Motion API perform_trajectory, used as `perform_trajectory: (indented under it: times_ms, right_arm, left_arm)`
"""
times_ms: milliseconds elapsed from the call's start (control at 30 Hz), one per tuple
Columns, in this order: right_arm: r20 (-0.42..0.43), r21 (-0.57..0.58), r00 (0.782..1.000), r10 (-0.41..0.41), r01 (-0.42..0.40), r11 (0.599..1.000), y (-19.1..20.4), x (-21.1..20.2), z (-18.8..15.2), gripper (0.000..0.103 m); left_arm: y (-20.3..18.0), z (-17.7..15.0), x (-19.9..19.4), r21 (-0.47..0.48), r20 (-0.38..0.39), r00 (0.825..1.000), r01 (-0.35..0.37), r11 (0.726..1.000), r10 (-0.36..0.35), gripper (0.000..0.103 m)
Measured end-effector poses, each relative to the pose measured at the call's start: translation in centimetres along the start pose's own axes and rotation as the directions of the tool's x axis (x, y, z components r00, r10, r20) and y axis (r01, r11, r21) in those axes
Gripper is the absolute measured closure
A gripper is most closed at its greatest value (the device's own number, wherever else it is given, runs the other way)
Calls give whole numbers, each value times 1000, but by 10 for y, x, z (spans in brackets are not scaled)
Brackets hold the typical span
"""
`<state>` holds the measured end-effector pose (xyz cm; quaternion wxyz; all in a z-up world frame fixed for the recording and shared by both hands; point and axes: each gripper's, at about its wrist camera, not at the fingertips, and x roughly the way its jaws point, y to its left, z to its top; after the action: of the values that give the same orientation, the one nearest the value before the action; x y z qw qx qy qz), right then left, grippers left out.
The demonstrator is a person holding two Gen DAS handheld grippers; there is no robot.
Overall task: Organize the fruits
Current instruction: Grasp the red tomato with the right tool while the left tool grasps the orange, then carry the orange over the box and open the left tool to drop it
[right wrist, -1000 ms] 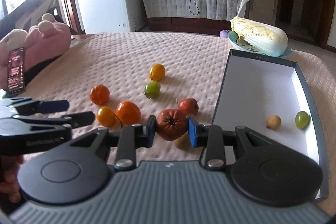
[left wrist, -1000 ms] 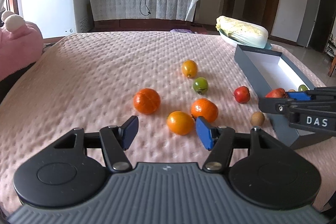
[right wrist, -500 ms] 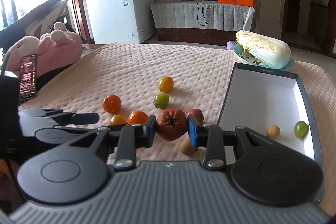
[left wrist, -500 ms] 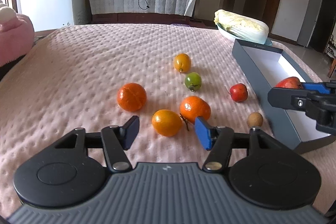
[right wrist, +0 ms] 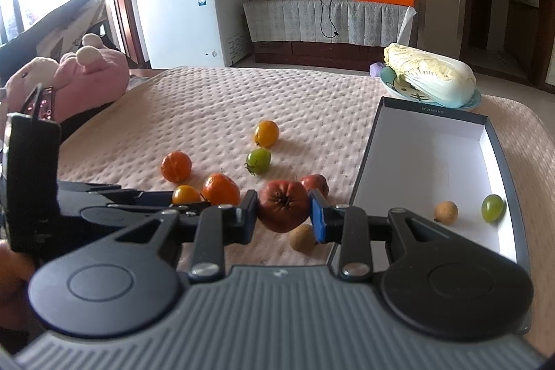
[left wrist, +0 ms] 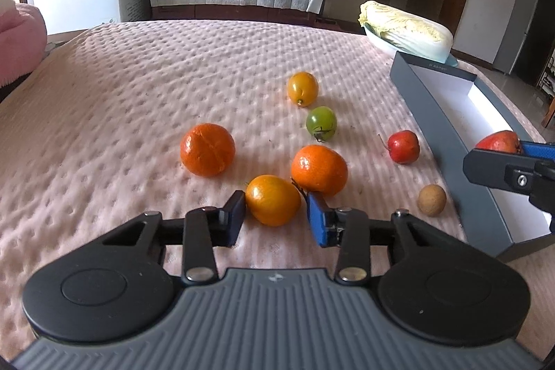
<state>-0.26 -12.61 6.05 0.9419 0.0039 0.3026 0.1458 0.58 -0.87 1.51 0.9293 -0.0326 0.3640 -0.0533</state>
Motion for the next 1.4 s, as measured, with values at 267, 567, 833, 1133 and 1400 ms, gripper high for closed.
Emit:
perform_trajectory:
  times_ms: [267,567,833,1133,1400]
  right_arm:
    - [1,17,1000,12,-12,1000,-2,5,3,68]
    - [1,26,1000,22,-22,999,-1,6,3,68]
    - [-18,9,999,30,-30,1000,10,12,2,68]
    - [-21,2,999,43,-43,999,20,18,3,68]
    - [-10,4,997,72,-72,997,20,15,4,68]
  left_arm:
    - [-1,0,0,11,1,1000,-7,1000,7,64]
    - [2,-5,-14,22,-7,1000,2,1000,-2,64]
    - [16,-3,-29,13,24,1000,-3,1000,3,64]
    - [29,0,-42,8,60,998,-5,1000,4,64]
    - [27,-1,-43,34,63,998,-7,999,5,64]
